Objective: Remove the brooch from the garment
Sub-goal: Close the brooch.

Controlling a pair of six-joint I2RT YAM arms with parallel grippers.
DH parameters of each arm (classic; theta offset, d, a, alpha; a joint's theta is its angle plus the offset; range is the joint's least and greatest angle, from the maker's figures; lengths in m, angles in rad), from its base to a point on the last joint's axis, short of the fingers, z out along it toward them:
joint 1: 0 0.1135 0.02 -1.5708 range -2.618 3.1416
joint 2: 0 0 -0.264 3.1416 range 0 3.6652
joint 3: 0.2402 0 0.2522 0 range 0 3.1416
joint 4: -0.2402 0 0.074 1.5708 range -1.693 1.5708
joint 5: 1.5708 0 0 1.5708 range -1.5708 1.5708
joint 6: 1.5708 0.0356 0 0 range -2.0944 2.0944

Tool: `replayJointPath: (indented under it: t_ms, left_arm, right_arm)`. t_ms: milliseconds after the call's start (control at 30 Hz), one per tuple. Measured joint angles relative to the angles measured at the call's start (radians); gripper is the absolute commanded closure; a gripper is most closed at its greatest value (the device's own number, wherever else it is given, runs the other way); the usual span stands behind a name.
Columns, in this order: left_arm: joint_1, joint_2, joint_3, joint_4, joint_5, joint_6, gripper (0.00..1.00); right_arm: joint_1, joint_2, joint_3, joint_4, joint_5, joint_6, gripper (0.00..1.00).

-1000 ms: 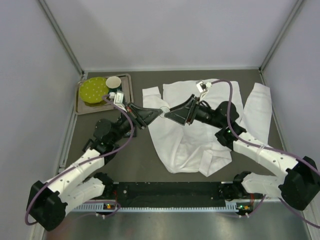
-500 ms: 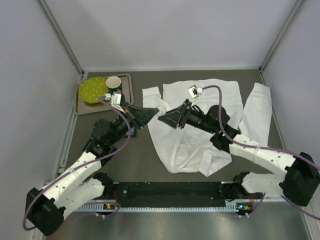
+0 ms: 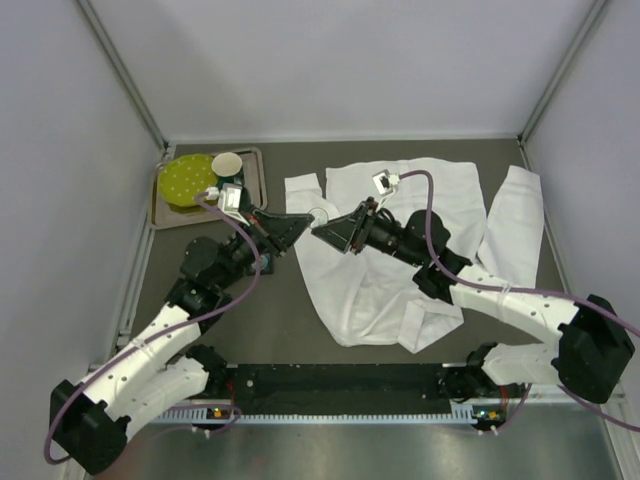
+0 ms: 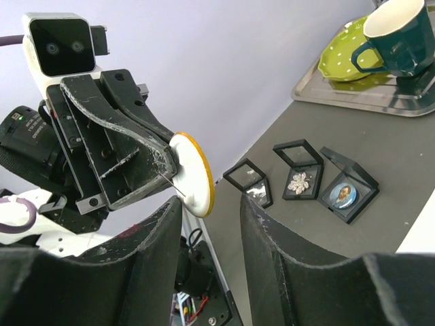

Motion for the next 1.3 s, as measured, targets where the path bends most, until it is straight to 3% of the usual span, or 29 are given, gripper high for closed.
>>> replayJointPath:
  t_ms: [900,1300]
  left_arm:
    - [0.000,-0.024,0.005,-0.006,0.005,0.008,1.00]
    - [0.001,-0.024,0.005,0.005,0.014,0.000,1.00]
  right_arm:
    - [0.003,0.015,0.000,0.104,0.017,0.063,0.65]
    - [0.003,0.048,0.013,0.137,-0.058,0.077,0.70]
